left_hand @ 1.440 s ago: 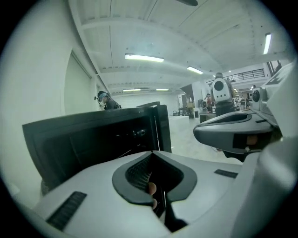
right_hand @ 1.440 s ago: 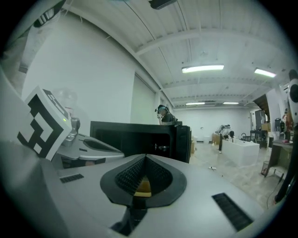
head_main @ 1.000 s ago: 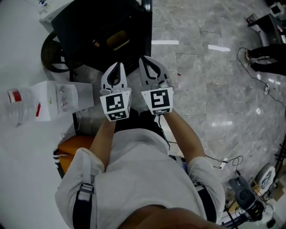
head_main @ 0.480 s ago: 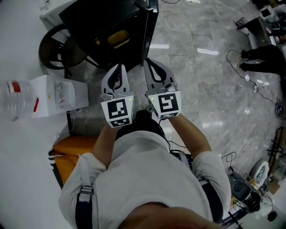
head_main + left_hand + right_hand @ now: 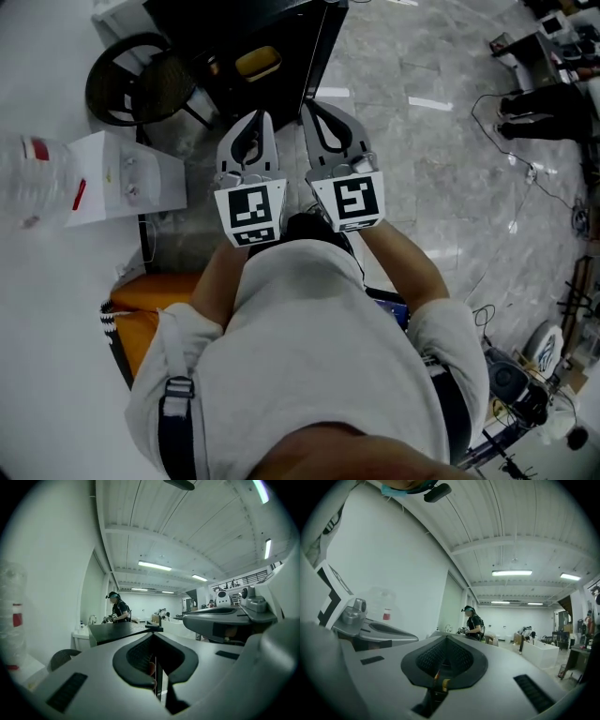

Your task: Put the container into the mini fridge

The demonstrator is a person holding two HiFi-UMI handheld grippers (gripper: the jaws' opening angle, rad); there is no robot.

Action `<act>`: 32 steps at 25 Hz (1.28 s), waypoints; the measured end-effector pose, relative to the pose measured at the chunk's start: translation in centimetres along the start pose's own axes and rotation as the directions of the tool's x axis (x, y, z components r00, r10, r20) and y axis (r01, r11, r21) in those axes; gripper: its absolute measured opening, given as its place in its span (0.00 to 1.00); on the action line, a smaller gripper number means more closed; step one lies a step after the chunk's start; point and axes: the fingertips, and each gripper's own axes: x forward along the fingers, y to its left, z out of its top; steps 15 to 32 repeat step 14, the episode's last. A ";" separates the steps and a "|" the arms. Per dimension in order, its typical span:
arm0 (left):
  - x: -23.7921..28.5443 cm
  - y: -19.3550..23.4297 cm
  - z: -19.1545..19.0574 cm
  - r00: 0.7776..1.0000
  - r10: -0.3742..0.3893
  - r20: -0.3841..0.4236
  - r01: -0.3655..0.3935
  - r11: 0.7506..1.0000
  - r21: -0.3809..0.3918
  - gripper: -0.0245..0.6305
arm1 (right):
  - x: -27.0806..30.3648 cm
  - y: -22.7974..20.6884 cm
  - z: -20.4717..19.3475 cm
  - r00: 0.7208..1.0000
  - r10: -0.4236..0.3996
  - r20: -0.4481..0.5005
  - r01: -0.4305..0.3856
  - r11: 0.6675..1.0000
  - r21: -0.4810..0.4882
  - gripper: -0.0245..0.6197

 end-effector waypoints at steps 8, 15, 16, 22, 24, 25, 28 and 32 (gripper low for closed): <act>-1.3 -1.0 0.3 0.999 -0.045 0.029 0.045 0.999 0.012 0.06 | -1.3 0.3 0.9 0.999 -0.036 -0.002 0.036 0.999 -0.026 0.10; -1.9 -0.6 -0.5 0.999 -0.046 0.028 0.046 0.999 -0.001 0.06 | -0.9 1.2 0.6 1.000 -0.019 -0.007 0.019 0.999 -0.041 0.10; -1.9 -0.6 -0.5 0.999 -0.046 0.028 0.046 0.999 -0.001 0.06 | -0.9 1.2 0.6 1.000 -0.019 -0.007 0.019 0.999 -0.041 0.10; -1.9 -0.6 -0.5 0.999 -0.046 0.028 0.046 0.999 -0.001 0.06 | -0.9 1.2 0.6 1.000 -0.019 -0.007 0.019 0.999 -0.041 0.10; -1.9 -0.6 -0.5 0.999 -0.046 0.028 0.046 0.999 -0.001 0.06 | -0.9 1.2 0.6 1.000 -0.019 -0.007 0.019 0.999 -0.041 0.10; -1.9 -0.6 -0.5 0.999 -0.046 0.028 0.046 0.999 -0.001 0.06 | -0.9 1.2 0.6 1.000 -0.019 -0.007 0.019 0.999 -0.041 0.10; -1.9 -0.6 -0.5 0.999 -0.046 0.028 0.046 0.999 -0.001 0.06 | -0.9 1.2 0.6 1.000 -0.019 -0.007 0.019 0.999 -0.041 0.10; -1.9 -0.6 -0.5 0.999 -0.046 0.028 0.046 0.999 -0.001 0.06 | -0.9 1.2 0.6 1.000 -0.019 -0.007 0.019 0.999 -0.041 0.10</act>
